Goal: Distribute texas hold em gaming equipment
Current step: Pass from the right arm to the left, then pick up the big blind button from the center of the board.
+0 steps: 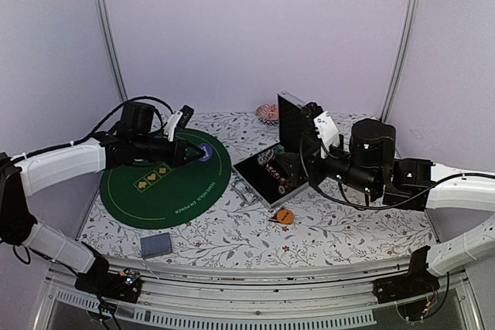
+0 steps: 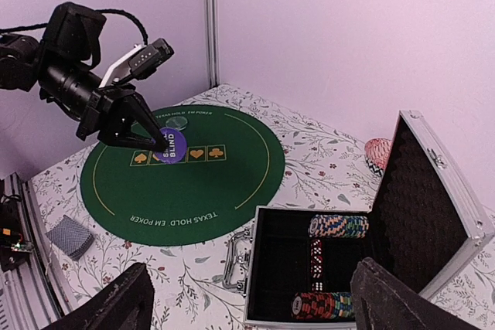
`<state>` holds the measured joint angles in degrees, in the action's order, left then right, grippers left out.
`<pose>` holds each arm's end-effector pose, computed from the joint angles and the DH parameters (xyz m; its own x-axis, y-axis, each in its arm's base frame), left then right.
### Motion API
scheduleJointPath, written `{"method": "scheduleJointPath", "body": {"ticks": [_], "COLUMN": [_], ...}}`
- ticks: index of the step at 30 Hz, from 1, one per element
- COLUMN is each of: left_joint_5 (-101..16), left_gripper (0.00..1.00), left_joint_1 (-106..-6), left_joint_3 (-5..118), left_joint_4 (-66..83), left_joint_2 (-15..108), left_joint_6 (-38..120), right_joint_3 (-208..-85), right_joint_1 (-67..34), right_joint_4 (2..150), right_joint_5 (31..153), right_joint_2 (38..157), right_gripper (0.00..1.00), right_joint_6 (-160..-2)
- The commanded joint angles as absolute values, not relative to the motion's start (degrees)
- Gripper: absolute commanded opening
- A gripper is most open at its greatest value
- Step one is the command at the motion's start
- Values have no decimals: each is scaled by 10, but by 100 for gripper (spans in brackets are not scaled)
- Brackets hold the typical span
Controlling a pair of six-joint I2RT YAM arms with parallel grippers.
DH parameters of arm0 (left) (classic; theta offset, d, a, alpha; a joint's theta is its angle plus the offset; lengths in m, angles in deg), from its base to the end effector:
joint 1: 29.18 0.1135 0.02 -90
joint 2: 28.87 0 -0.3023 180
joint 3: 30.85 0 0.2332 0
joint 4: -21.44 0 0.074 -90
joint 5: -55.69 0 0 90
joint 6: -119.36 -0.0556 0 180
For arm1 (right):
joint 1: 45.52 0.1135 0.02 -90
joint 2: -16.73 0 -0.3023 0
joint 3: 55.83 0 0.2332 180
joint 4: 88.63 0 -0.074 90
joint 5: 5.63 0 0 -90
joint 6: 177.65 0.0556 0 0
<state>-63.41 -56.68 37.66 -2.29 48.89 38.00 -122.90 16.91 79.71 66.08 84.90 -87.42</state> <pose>0.2438 -0.1574 0.3047 -0.5923 0.1604 -0.7896 0.6841 0.6178 -0.3877 0.1378 0.2263 0.3616 -0.1050 -0.1929 -0.9756 -0.6996 0.7116 -0.0654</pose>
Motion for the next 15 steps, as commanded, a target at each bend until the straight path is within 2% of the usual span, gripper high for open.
{"method": "scheduleJointPath", "body": {"ticks": [1, 7, 15], "left_joint_5": [-594, -579, -572], "left_gripper": [0, 0, 0], "left_joint_1": [-524, -491, -472], "left_joint_3": [387, 387, 399], "left_joint_4": [-32, -35, -50], "left_joint_2": [518, 564, 607], "left_joint_6": [390, 393, 389], "right_joint_3": [-1182, -1138, -1122], "right_joint_1": [139, 103, 71], "right_joint_4": [813, 797, 758], "right_joint_5": [712, 715, 733], "right_joint_2": [782, 721, 719], "right_gripper": [91, 96, 97], "right_joint_6": [-813, -795, -767]}}
